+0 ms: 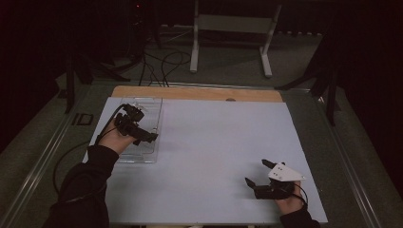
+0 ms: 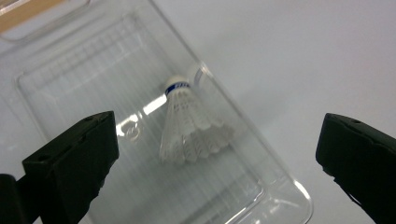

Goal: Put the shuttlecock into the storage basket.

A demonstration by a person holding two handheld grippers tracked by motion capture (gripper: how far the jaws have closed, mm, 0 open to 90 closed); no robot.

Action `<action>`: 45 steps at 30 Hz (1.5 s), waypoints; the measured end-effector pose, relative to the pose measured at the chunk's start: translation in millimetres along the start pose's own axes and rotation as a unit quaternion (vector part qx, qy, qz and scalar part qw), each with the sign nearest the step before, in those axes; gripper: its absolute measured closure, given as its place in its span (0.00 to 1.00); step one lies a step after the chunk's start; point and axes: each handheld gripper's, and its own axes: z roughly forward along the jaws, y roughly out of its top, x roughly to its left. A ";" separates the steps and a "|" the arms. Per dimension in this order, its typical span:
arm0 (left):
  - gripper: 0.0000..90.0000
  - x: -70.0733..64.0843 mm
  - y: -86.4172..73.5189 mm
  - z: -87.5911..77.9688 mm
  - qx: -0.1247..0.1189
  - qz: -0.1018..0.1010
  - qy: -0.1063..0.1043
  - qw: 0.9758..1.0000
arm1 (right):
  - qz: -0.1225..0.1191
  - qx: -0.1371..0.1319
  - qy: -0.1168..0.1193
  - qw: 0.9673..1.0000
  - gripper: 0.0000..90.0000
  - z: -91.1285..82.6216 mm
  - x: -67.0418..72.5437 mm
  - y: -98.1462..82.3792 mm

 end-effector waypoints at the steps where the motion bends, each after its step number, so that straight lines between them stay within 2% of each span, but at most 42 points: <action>1: 0.00 -0.6 0.7 -1.1 -0.006 0.000 -0.003 1.000 | 0.000 0.000 0.000 1.000 0.11 0.0 0.0 0.0; 6: 0.00 -4.1 4.2 -6.2 -0.034 0.002 -0.028 0.999 | 0.000 0.000 0.000 1.000 0.11 0.2 0.2 0.0; 10: 0.00 -6.0 5.7 -10.1 -0.063 0.009 -0.048 0.997 | 0.000 0.000 0.001 1.000 0.11 0.4 0.1 -0.1; 12: 0.00 -7.5 6.3 -10.3 -0.068 0.016 -0.056 0.996 | 0.001 0.001 0.002 1.000 0.11 0.4 0.2 -0.1; 20: 0.00 -18.4 7.0 -7.2 -0.078 0.045 -0.060 0.994 | 0.002 0.001 0.002 1.000 0.11 0.5 0.3 -0.2; 23: 0.00 -25.8 8.7 -4.7 -0.085 0.060 -0.072 0.992 | 0.003 0.002 0.002 1.000 0.11 0.6 0.3 -0.3; 27: 0.00 -33.7 10.5 -2.9 -0.100 0.076 -0.075 0.989 | 0.003 0.002 0.002 1.000 0.11 0.5 0.2 -0.3; 33: 0.00 -47.6 15.0 -1.8 -0.117 0.090 -0.072 0.986 | 0.004 0.002 0.003 1.000 0.11 0.6 0.1 -0.5; 37: 0.00 -53.1 16.6 0.1 -0.128 0.090 -0.074 0.985 | 0.004 0.002 0.003 1.000 0.11 0.8 0.0 -0.6; 41: 0.00 -60.9 17.5 5.0 -0.127 0.105 -0.071 0.984 | 0.006 0.004 0.005 1.000 0.11 0.6 0.4 -0.6; 42: 0.00 -65.2 17.7 7.5 -0.128 0.117 -0.068 0.982 | 0.007 0.004 0.004 1.000 0.11 0.6 0.2 -0.9; 45: 0.00 -68.9 18.0 9.6 -0.129 0.122 -0.072 0.981 | 0.007 0.004 0.004 1.000 0.11 1.1 -0.1 -1.1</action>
